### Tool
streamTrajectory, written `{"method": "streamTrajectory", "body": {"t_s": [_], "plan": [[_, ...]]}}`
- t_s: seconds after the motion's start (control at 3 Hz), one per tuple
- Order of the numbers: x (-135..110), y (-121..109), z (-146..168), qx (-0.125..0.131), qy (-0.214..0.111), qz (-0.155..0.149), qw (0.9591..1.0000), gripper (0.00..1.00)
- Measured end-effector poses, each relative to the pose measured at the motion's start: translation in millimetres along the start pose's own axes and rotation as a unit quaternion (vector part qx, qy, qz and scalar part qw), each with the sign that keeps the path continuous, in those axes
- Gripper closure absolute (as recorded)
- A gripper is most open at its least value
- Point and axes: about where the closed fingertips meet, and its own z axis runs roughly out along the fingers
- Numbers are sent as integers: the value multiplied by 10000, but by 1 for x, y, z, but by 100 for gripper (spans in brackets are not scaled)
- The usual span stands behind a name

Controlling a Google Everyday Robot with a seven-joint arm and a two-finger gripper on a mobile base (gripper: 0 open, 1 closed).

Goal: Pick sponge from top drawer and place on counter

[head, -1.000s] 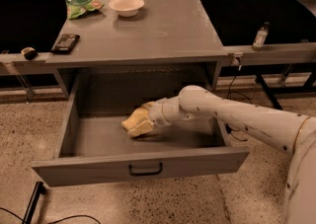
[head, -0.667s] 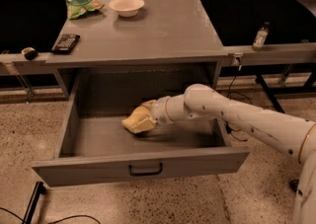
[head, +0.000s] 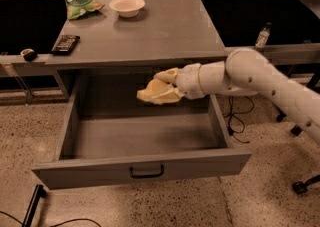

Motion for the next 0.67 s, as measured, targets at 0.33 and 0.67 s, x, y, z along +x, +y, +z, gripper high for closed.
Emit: {"method": "streamTrajectory", "body": {"t_s": [0.33, 0.67], "plan": [[-65, -33, -75, 157, 189, -641, 9976, 100], [-86, -77, -100, 347, 351, -537, 9973, 100]]}}
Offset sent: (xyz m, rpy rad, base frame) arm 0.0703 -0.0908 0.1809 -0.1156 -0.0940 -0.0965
